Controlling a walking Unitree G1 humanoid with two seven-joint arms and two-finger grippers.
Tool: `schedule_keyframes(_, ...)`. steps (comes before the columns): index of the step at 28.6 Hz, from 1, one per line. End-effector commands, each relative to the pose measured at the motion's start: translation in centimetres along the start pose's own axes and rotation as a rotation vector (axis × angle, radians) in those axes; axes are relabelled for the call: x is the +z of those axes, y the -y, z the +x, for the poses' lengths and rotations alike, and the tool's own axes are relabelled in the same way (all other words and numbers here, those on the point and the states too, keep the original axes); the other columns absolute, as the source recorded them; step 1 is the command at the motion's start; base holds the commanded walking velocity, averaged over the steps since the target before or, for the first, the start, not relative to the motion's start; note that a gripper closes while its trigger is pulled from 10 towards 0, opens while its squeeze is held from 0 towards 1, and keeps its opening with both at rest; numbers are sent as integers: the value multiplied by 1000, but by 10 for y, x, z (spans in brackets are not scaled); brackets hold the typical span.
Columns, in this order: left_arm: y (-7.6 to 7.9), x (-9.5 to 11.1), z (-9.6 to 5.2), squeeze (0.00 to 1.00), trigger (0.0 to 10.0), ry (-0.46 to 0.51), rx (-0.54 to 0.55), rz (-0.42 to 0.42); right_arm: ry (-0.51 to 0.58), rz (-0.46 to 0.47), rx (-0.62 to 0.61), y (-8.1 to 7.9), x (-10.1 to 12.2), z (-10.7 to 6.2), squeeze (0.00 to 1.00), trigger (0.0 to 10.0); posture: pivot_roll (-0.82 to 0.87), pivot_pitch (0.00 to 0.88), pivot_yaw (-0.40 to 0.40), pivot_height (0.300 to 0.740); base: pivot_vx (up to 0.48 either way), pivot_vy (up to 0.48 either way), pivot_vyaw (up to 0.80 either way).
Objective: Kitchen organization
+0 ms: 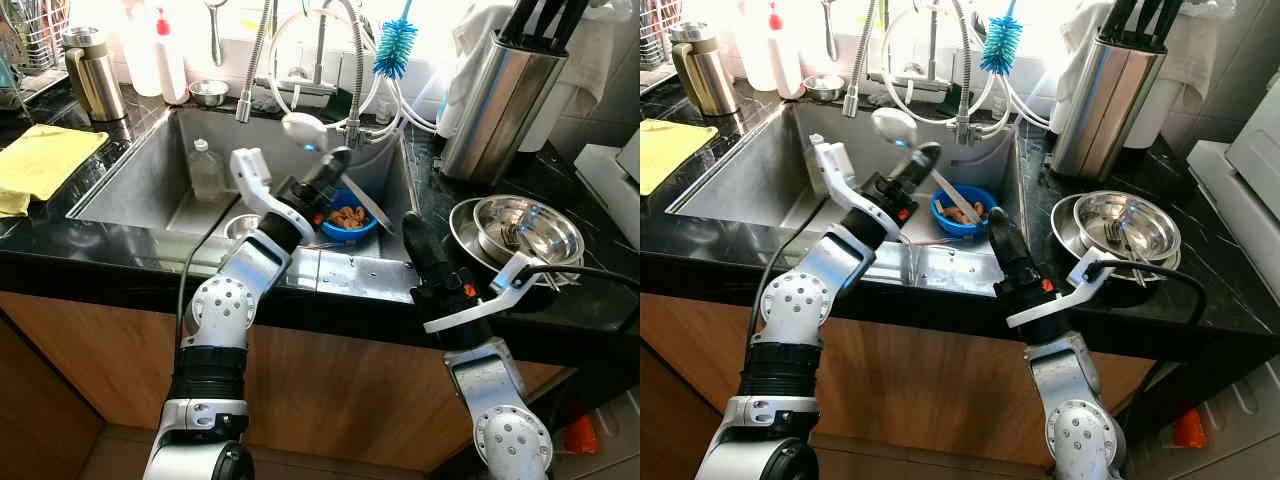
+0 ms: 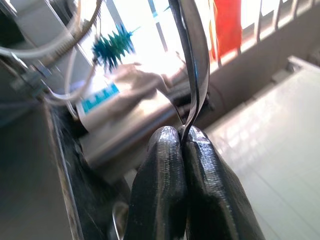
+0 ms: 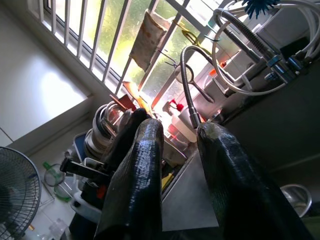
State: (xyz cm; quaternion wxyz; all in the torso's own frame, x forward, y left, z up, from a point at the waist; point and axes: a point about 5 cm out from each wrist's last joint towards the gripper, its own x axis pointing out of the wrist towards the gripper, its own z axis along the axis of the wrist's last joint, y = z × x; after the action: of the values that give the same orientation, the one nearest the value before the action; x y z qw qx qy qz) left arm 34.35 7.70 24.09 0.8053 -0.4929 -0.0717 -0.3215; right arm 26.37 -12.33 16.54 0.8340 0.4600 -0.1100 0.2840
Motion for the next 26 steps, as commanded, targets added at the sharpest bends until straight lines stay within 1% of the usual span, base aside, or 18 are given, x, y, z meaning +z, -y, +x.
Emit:
schedule_keyframes(1, 14, -3, 14, 0, 0, 38, -25, -47, 27, -22, -31, 2, 5, 0, 0, 10000, 114, 24, -107, 740, 0, 0, 0)
schedule_keyframes(5, 9, 6, 15, 0, 0, 102, 34, -36, 30, -26, -50, 5, 5, -1, 0, 10000, 113, 22, -105, 740, 0, 0, 0)
schedule_keyframes(6, 2, 12, 15, 0, 0, 137, 122, 108, 29, -31, -52, 5, 5, -2, 0, 10000, 116, 22, -105, 740, 0, 0, 0)
schedule_keyframes(8, -3, 16, 16, 0, 0, 151, 186, 244, 28, -35, -52, 4, 5, -2, 0, 10000, 118, 21, -104, 740, 0, 0, 0)
schedule_keyframes(9, -7, 15, 16, 0, 2392, 140, 222, 404, 16, -51, -53, 4, 4, -3, 0, 10000, 116, 18, -102, 740, 0, 0, 0)
schedule_keyframes(10, -8, 14, 16, 0, 2392, 130, 228, 483, 8, -63, -53, 3, 3, -3, 0, 10000, 114, 18, -100, 740, 0, 0, 0)
schedule_keyframes(11, -8, 14, 16, 0, 2392, 124, 228, 529, 2, -71, -54, 3, 3, -3, 0, 10000, 114, 18, -100, 740, 0, 0, 0)
schedule_keyframes(12, -10, 10, 15, 0, 10000, 100, 227, 588, -14, -94, -58, 2, 2, -3, 0, 10000, 113, 18, -100, 740, 0, 0, 0)
schedule_keyframes(13, -11, 8, 15, 0, 10000, 86, 227, 616, -23, -110, -61, 2, 1, -3, 0, 10000, 113, 18, -100, 740, 0, 0, 0)
schedule_keyframes(14, -15, 4, 13, 0, 10000, 59, 232, 705, -49, -188, -76, 1, 1, -5, 0, 10000, 112, 14, -96, 740, 0, 0, 0)
schedule_keyframes(15, -17, 2, 12, 0, 10000, 56, 230, 736, -54, -206, -79, 0, 1, -5, 0, 10000, 112, 14, -96, 740, 0, 0, 0)
schedule_keyframes(17, -27, -6, 8, 0, 10000, 6, 243, 848, -32, -279, -118, -1, 8, -10, 0, 10000, 106, 10, -91, 740, 0, 0, 0)
schedule_keyframes(19, -32, -9, 8, 0, 10000, -18, 241, 898, -21, -340, -151, -2, 15, -14, 0, 10000, 100, 8, -87, 740, 0, 0, 0)
schedule_keyframes(20, -36, -11, 7, 0, 10000, -30, 243, 921, -32, -407, -171, -3, 18, -16, 0, 10000, 98, 6, -86, 740, 0, 0, 0)
schedule_keyframes(21, -36, -11, 7, 0, 10000, -30, 243, 921, -32, -407, -171, -3, 18, -16, 0, 10000, 98, 6, -86, 740, 0, 0, 0)
schedule_keyframes(22, -40, -12, 8, 0, 10000, -48, 242, 958, -73, -523, -189, -4, 19, -19, 0, 10000, 88, 2, -80, 740, 0, 0, 0)
schedule_keyframes(23, -45, -14, 7, 0, 10000, -79, 248, 997, -101, -609, -204, -6, 20, -22, 0, 10000, 85, 0, -78, 740, 0, 0, 0)
schedule_keyframes(26, -48, -15, 7, 0, 10000, -86, 250, 1011, -104, -640, -211, -7, 20, -24, 0, 10000, 85, 0, -77, 740, 0, 0, 0)
